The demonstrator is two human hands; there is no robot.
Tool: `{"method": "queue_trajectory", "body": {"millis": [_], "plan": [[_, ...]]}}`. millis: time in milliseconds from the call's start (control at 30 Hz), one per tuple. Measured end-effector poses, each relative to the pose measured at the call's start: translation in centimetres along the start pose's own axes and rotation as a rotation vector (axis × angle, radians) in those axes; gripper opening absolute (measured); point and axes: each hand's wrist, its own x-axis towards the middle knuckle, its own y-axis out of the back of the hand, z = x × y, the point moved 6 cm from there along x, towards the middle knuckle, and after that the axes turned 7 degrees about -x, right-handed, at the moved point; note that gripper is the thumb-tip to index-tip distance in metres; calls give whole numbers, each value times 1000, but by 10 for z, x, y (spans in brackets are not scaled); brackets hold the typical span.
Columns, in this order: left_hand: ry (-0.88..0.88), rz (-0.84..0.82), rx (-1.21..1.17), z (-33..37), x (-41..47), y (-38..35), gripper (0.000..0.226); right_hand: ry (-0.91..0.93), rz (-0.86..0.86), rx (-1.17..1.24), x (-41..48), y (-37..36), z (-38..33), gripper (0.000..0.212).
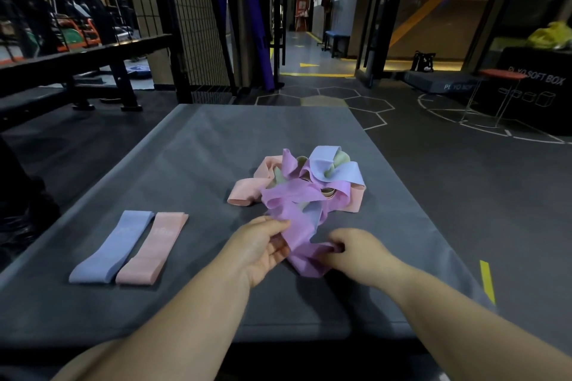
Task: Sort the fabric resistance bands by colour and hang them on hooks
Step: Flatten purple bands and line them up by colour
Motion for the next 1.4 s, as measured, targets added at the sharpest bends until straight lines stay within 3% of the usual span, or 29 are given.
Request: {"method": "queue_trajectory", "body": {"millis": [67, 200, 300, 367, 500, 633, 733, 967, 1133, 1233, 1400], "plan": [[-52, 83, 135, 6, 3, 11, 7, -24, 10, 133, 0, 8, 6, 28], [-259, 248, 379, 24, 5, 28, 46, 6, -29, 419, -6, 21, 13, 11], [-453, 261, 438, 36, 1, 24, 29, 53, -119, 572, -11, 29, 22, 18], [-505, 200, 572, 36, 3, 17, 31, 41, -171, 584, -15, 32, 29, 26], [-411, 160, 833, 26, 12, 14, 53, -52, -133, 626, -18, 39, 41, 60], [-393, 129, 932, 20, 17, 13, 67, -147, -66, 422, -18, 43, 55, 40], [-388, 124, 935, 16, 22, 14, 76, -181, -74, 395, -18, 37, 57, 47], [-482, 232, 747, 29, 18, 17, 43, -91, 36, 292, -14, 44, 45, 18], [-464, 326, 514, 38, 8, 23, 38, 7, 96, 308, -15, 51, 36, 33], [-427, 329, 614, 38, 9, 23, 41, 28, 105, 267, -14, 48, 36, 49], [-341, 197, 876, 34, 2, 18, 56, -48, 75, 195, -10, 44, 51, 51]]}}
